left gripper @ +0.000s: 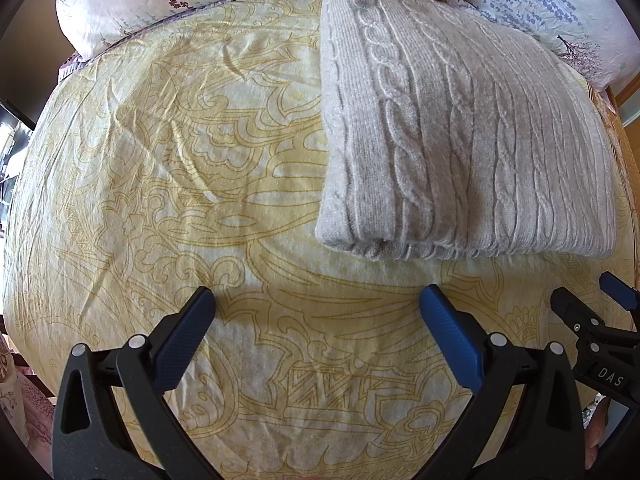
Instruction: Fold small clothes
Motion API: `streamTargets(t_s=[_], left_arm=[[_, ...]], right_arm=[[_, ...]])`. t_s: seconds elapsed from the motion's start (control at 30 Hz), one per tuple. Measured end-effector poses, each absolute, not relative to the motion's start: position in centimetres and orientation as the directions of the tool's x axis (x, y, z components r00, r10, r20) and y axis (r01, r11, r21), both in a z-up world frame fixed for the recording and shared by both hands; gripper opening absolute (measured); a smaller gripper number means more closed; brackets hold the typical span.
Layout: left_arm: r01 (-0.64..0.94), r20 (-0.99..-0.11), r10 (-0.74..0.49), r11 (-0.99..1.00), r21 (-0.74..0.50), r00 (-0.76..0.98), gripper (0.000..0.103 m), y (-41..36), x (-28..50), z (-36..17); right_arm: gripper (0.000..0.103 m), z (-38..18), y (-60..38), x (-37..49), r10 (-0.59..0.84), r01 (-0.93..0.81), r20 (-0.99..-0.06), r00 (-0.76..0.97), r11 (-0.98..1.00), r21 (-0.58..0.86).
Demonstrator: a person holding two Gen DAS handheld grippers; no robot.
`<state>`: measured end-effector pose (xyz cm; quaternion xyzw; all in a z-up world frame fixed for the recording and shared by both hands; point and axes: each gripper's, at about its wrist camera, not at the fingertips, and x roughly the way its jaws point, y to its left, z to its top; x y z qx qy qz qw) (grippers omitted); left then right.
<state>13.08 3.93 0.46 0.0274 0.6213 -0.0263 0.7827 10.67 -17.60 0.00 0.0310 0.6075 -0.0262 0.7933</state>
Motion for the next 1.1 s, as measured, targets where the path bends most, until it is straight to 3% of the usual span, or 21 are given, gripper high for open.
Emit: streamTargets(t_s=[1.1], left_arm=[[0.077, -0.974, -0.007, 0.997, 0.01, 0.226, 0.101, 3.92, 13.1, 0.47]], right_arm=[[0.102, 0.03, -17.59, 10.53, -0.005, 0.082, -0.962, 0.274, 0.997, 0.018]])
